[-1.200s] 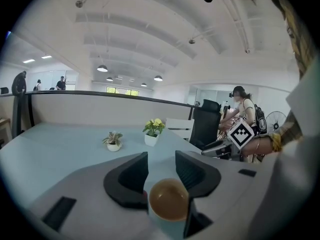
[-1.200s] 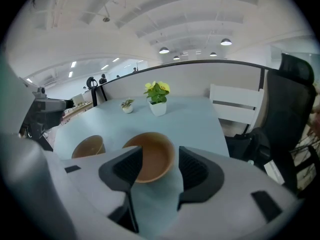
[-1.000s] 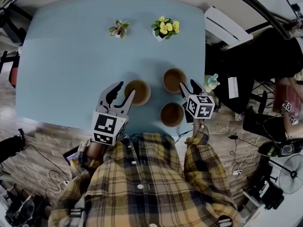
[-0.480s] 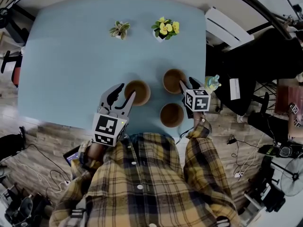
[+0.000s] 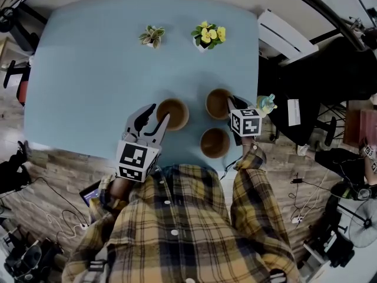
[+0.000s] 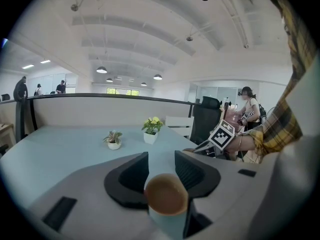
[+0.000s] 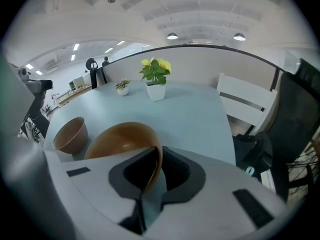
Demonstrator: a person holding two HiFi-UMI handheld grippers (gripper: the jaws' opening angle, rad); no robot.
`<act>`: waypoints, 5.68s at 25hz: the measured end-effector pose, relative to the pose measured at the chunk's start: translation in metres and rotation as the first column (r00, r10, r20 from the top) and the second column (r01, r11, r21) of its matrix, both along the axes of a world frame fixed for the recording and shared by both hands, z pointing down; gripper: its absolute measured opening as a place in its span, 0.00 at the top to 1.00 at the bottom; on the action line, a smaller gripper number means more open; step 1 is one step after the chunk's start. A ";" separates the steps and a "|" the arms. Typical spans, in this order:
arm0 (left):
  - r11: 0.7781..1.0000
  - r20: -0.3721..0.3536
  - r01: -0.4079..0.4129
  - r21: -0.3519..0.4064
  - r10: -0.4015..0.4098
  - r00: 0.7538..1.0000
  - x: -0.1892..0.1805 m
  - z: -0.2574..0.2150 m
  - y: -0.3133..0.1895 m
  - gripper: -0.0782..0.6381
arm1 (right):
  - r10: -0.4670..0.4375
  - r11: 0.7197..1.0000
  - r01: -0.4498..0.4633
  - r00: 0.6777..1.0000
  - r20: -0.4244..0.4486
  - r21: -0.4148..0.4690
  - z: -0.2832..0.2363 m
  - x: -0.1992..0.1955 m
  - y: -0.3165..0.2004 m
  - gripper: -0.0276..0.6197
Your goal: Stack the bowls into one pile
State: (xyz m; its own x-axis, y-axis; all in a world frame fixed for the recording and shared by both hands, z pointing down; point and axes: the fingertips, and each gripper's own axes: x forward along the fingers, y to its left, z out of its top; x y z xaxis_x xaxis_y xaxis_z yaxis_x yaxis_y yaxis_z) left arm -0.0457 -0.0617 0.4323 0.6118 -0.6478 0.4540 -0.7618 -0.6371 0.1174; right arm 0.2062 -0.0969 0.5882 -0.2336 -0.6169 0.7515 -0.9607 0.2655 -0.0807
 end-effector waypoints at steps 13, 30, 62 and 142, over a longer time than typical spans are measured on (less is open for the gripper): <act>1.000 -0.004 -0.018 0.006 0.018 1.000 0.006 -0.003 0.004 0.68 | 0.028 0.996 -0.038 0.993 0.113 0.086 -0.034 -0.008 -0.006 0.93; 0.999 -0.009 0.038 0.017 -0.038 0.999 -0.012 -0.003 0.003 0.68 | -0.148 0.966 0.121 0.983 0.106 0.230 -0.102 -0.081 -0.006 0.93; 0.986 -0.012 0.169 -0.012 -0.169 0.986 -0.039 0.017 0.003 0.68 | -0.381 0.925 0.376 0.913 0.146 0.061 -0.035 -0.193 0.013 0.93; 0.988 0.004 -0.142 -0.056 0.142 0.990 0.015 0.033 0.006 0.68 | 0.342 0.940 -0.322 0.879 0.331 -0.115 -0.001 -0.029 0.181 0.67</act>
State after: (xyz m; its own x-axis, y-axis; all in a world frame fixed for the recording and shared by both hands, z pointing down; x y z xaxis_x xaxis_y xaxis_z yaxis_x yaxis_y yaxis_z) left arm -0.0308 -0.0558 0.4650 0.6917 -0.5285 0.4922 -0.6653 -0.7314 0.1497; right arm 0.1771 0.0838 0.5867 -0.2705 -0.6634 0.6976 -0.9021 -0.0785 -0.4244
